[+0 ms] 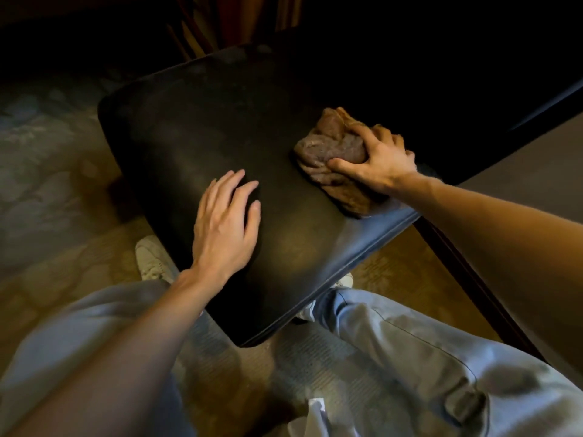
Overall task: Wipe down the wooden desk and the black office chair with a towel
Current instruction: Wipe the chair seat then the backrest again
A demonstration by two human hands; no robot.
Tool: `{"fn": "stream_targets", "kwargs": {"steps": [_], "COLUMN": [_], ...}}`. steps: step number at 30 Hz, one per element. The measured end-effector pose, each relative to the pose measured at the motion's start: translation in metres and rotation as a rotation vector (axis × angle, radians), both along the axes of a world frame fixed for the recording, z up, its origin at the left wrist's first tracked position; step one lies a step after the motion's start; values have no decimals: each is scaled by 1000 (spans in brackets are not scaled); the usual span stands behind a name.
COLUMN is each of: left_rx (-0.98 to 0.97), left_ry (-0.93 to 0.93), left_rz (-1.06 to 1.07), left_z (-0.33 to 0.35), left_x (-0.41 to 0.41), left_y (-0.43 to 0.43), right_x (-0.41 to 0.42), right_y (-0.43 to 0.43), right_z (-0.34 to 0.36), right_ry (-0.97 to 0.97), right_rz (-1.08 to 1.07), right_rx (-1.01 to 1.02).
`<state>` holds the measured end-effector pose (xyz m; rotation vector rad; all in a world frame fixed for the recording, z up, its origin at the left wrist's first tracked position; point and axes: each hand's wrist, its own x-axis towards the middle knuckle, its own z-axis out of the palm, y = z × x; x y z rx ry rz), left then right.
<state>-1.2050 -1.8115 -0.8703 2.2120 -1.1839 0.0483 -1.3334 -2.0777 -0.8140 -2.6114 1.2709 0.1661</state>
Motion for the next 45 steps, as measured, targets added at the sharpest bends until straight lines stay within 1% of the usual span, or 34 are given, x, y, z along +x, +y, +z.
{"fn": "stream_targets", "kwargs": {"steps": [2, 4, 8, 11, 12, 14, 16, 17, 19, 21, 24, 26, 29, 31, 33, 35, 36, 40, 42, 45], "left_rx": [-1, -3, -15, -107, -160, -239, -254, -247, -231, -226, -215, -202, -197, -190, -176, -156, -150, -128, -127, -128], "left_ry": [-23, -42, -65, 9, 49, 100, 126, 149, 193, 222, 211, 170, 177, 184, 169, 148, 133, 88, 75, 67], "left_rz": [28, 30, 19, 29, 58, 136, 167, 179, 215, 226, 158, 97, 101, 174, 260, 291, 292, 278, 274, 252], "left_z": [1, 2, 0, -6, -6, -5, -1, 1, 6, 12, 16, 15, 13, 11, 8, 4, 3, 0, 2, 1], "left_x": [-2, -3, -1, 4, 4, 4, 0, -2, -5, -12, -19, -20, -18, -15, -15, -16, -16, -17, -16, -10], "left_y": [-1, -2, -2, 3, 4, 8, 11, 12, 12, 12, 13, 14, 13, 11, 9, 6, 4, 2, 2, 6], "right_x": [-5, -10, -27, -43, -50, -65, -80, -85, -91, -94, -94, -86, -74, -73, -75, -75, -73, -67, -69, -69], "right_y": [6, 21, 87, 160, 185, 222, 224, 214, 179, 137, 80, 50, 24, 14, 10, 5, 1, 14, 46, 117], "right_z": [-3, -4, -10, -20, -21, -26, -27, -25, -13, 10, 47, 64, 61, 43, 20, 3, 0, -4, -8, -21], "right_ry": [-45, -96, -186, -339, -381, -440, -479, -511, -575, -603, -563, -449, -253, -154, -95, -110, -125, -142, -173, -249], "right_rz": [26, 37, 128, 189, 205, 309, 431, 446, 388, 310, 268, 272, 172, 108, 17, -72, -94, -145, -158, -130], "right_rx": [-71, -91, -19, -1, 21, 89, 143, 133, 50, -95, -253, -280, -276, -231, -74, 25, 27, -84, -114, -104]}}
